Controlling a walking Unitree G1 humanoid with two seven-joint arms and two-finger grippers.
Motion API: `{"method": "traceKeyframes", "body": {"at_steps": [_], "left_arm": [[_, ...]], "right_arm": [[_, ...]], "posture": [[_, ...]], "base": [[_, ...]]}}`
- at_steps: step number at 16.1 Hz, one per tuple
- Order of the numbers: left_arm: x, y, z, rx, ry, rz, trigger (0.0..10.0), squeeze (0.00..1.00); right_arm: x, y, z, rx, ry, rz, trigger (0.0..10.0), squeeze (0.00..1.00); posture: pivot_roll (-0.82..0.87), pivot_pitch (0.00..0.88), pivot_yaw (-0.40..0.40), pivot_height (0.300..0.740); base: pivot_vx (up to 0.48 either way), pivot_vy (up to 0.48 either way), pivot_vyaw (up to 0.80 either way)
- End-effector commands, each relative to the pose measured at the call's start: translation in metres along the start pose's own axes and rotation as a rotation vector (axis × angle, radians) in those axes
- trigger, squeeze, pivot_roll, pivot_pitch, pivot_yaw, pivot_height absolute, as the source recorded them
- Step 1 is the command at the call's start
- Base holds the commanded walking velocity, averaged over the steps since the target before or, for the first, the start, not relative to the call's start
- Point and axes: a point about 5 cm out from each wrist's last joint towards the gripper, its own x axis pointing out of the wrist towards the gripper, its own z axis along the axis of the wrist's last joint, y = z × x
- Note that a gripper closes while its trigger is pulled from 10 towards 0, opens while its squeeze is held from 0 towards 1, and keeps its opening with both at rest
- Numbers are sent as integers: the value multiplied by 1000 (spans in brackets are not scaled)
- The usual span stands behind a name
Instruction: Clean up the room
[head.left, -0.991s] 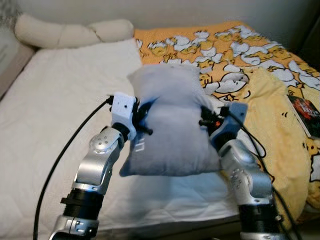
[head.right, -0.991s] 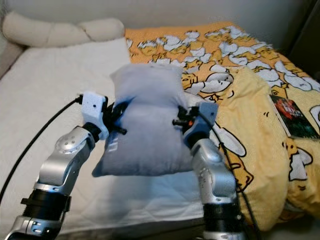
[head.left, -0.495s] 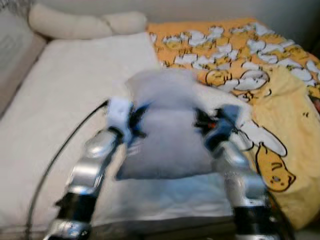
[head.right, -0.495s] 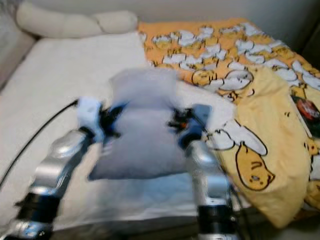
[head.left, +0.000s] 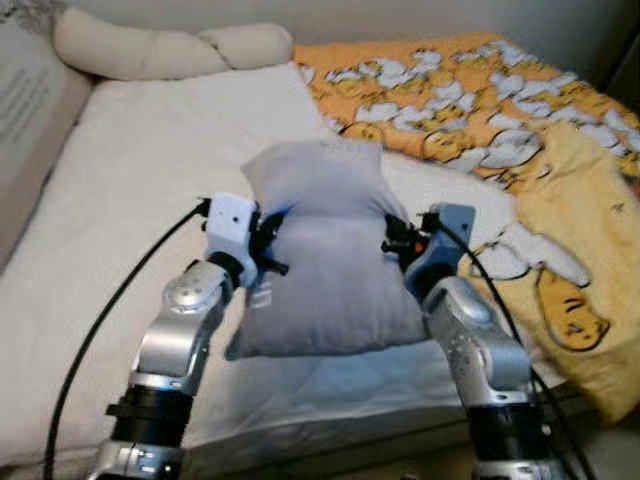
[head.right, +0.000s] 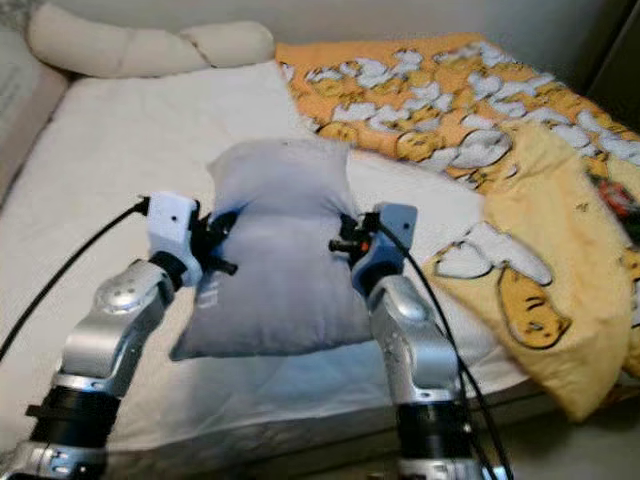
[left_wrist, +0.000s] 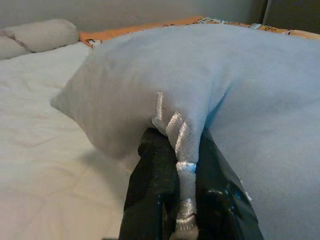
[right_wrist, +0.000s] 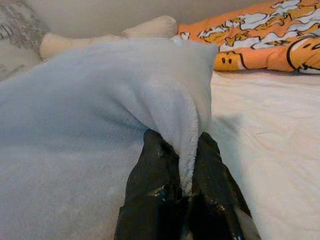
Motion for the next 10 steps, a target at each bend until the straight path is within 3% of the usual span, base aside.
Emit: {"method": "traceKeyframes", "body": {"at_steps": [1, 10], "left_arm": [[-8, 16, 4, 23, -17, 80, 10000, 0], [-9, 15, 6, 39, -6, 74, 10000, 0]], "right_arm": [[0, -7, 5, 5, -19, -42, 10000, 0], [-3, -4, 0, -13, -13, -35, 10000, 0]], "posture": [[72, 0, 10, 740], [100, 0, 13, 740]], "base": [[0, 349, 0], [0, 349, 0]]}}
